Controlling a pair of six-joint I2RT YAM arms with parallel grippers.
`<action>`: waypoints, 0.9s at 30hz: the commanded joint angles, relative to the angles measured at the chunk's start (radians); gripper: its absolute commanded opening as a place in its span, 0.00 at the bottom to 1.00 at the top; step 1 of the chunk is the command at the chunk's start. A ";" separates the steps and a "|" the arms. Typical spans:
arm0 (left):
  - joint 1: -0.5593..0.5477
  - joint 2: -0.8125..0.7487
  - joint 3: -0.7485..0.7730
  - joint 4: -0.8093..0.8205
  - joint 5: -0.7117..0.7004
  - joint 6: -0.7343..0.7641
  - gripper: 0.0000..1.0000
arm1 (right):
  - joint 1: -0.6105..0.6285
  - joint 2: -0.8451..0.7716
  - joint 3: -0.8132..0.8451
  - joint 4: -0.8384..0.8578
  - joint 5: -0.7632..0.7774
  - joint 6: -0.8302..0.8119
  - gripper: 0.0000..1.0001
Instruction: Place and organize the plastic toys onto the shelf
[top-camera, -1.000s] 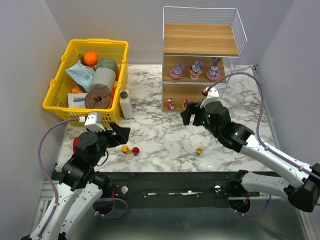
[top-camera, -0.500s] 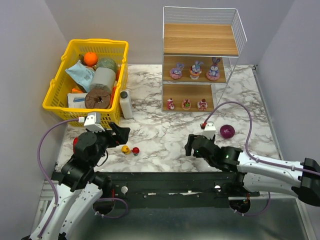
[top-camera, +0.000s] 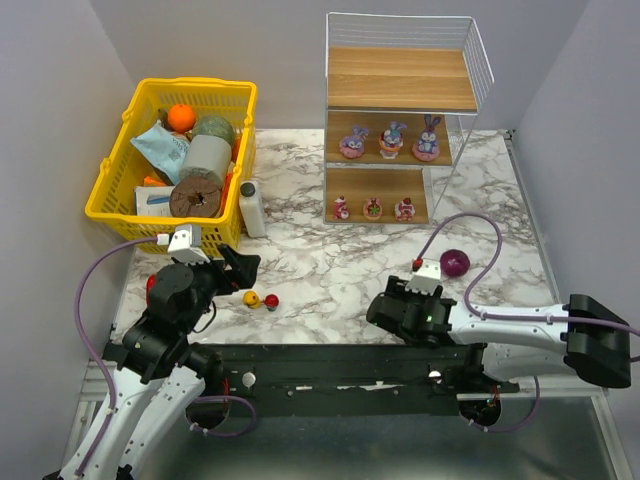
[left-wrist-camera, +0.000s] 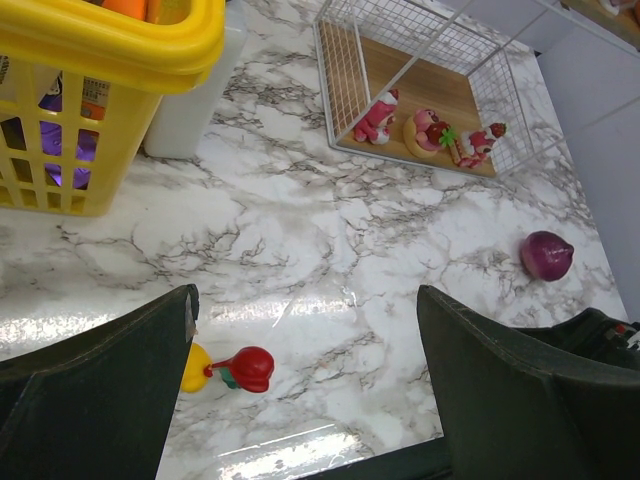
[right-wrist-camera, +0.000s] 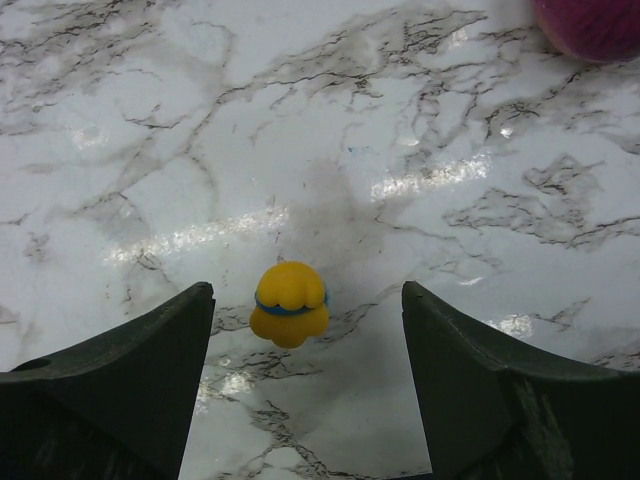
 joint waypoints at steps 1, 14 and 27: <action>0.002 -0.005 -0.009 0.002 -0.005 0.014 0.99 | 0.020 0.013 -0.052 0.089 0.071 0.071 0.81; 0.002 0.002 -0.011 0.000 -0.007 0.014 0.99 | 0.038 0.162 -0.058 0.180 0.115 0.120 0.66; 0.002 0.002 -0.009 0.002 -0.005 0.014 0.99 | 0.052 0.245 -0.027 0.168 0.160 0.180 0.56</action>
